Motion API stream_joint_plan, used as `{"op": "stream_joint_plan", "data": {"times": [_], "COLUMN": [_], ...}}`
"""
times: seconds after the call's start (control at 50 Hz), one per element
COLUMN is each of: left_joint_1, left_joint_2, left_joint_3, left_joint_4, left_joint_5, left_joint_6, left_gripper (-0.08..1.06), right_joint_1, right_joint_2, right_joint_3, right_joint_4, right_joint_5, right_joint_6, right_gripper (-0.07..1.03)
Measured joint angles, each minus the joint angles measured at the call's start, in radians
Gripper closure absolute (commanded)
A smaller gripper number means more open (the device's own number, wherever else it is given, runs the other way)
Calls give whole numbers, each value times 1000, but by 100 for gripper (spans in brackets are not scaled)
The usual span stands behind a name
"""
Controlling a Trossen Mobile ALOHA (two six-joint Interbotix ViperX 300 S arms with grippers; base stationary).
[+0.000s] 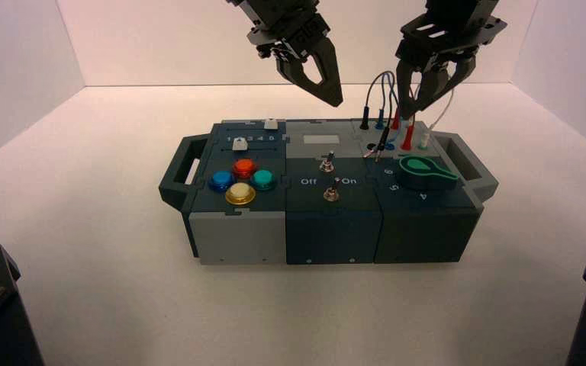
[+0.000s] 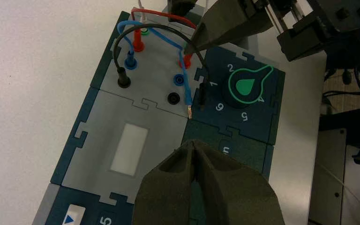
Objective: Pull the red wire.
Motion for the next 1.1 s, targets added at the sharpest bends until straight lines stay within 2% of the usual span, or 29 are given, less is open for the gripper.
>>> {"op": "stream_joint_plan", "data": {"times": [0.56, 0.92, 1.1], "left_joint_1": [0, 0, 0], "left_joint_2": [0, 0, 0], "left_joint_3": [0, 0, -2], "left_joint_4": [0, 0, 0], "left_joint_5": [17, 18, 20], "left_joint_6": [0, 2, 2], "left_gripper": [101, 101, 101], "right_joint_1": [0, 23, 23], "right_joint_2": [49, 95, 98], "right_joint_3": [2, 0, 0], "right_joint_4": [-2, -3, -5], "right_joint_5": [6, 9, 9], "right_joint_6": [-3, -3, -3], "right_gripper": [50, 52, 65]}}
